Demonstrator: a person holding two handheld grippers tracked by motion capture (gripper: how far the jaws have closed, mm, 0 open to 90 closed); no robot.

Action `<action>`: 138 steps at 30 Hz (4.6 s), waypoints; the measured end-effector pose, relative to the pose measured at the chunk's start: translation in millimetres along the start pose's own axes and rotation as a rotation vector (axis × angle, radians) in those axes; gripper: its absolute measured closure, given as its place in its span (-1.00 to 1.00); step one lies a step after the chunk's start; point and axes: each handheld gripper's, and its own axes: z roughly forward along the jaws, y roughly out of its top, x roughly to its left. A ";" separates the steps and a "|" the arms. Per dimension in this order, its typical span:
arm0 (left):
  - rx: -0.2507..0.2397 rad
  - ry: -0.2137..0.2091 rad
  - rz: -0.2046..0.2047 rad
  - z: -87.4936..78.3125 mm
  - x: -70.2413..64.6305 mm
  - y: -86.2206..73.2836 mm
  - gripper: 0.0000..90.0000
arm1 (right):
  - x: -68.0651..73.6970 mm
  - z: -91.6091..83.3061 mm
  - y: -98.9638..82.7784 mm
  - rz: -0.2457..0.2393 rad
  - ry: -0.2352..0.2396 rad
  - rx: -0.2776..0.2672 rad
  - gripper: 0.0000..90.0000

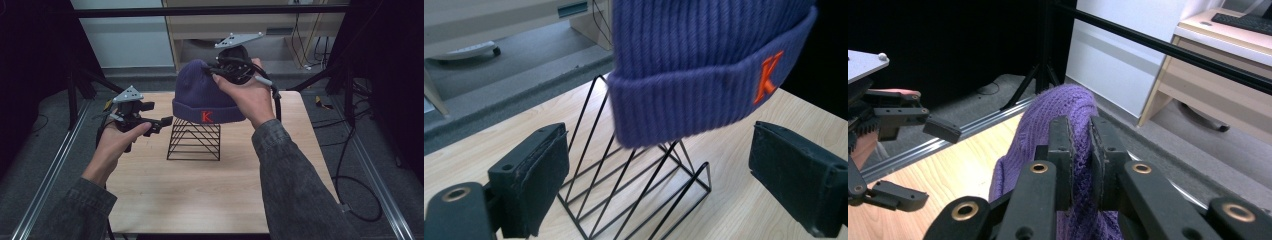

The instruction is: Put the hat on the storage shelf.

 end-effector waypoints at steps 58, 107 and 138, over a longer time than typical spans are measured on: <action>0.054 0.089 0.010 9.7 16.8 -7.7 0.56 | 7.6 35.7 -1.8 0.031 0.035 0.017 0.81; 0.169 0.076 0.045 35.5 12.7 -47.0 0.56 | 8.7 52.7 -54.2 0.030 0.063 0.149 0.80; 0.194 0.062 0.027 45.8 13.3 -72.6 0.56 | 12.6 57.0 -82.7 0.038 0.098 0.199 0.79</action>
